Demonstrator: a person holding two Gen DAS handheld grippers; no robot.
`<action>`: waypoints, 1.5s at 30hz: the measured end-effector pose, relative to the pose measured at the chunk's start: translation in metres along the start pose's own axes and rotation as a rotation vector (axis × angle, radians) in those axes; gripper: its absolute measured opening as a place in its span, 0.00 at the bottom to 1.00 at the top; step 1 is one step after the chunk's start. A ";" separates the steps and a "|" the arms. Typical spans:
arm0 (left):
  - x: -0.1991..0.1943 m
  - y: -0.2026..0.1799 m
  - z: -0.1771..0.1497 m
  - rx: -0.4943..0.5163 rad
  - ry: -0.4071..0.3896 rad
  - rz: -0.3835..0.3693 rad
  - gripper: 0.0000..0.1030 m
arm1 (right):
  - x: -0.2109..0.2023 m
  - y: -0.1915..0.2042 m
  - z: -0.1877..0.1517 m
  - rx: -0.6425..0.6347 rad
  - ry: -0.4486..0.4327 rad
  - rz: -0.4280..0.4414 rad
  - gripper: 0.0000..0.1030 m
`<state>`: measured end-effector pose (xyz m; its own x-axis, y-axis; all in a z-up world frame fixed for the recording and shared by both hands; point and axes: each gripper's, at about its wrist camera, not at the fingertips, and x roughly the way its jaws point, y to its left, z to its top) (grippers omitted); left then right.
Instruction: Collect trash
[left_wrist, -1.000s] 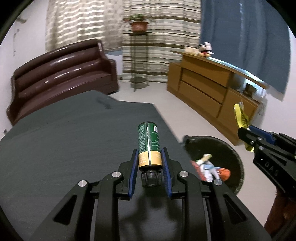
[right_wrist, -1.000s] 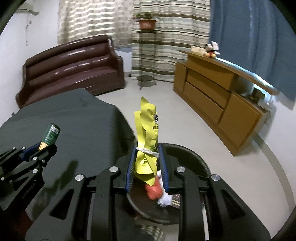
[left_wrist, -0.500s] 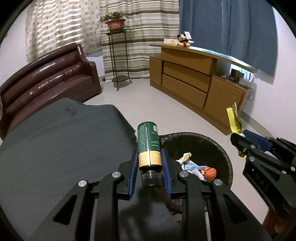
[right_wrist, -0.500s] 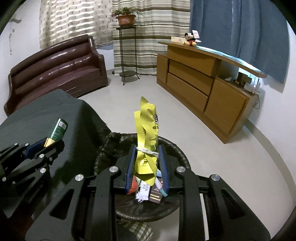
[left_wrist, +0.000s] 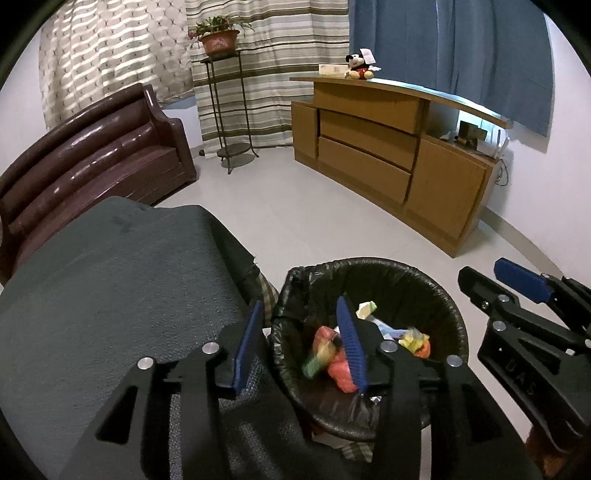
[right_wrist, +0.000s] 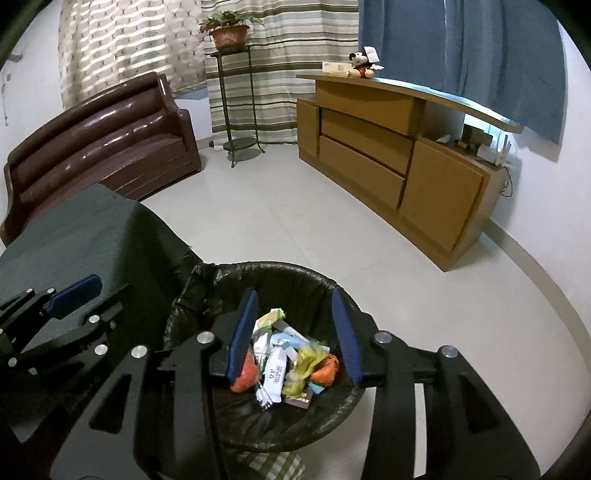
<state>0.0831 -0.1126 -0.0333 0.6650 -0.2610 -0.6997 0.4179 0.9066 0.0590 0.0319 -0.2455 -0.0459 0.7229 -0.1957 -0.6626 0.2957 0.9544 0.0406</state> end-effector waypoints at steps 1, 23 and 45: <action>0.000 0.000 0.000 -0.001 0.001 0.000 0.45 | -0.001 0.000 0.000 0.004 -0.001 0.000 0.40; -0.052 0.032 -0.022 -0.042 -0.087 0.059 0.64 | -0.049 0.016 -0.006 -0.002 -0.054 -0.016 0.55; -0.127 0.076 -0.058 -0.103 -0.144 0.093 0.68 | -0.115 0.038 -0.038 -0.011 -0.096 0.011 0.59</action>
<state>-0.0056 0.0089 0.0189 0.7826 -0.2129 -0.5850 0.2903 0.9561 0.0404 -0.0637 -0.1782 0.0035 0.7831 -0.2052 -0.5871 0.2805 0.9591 0.0389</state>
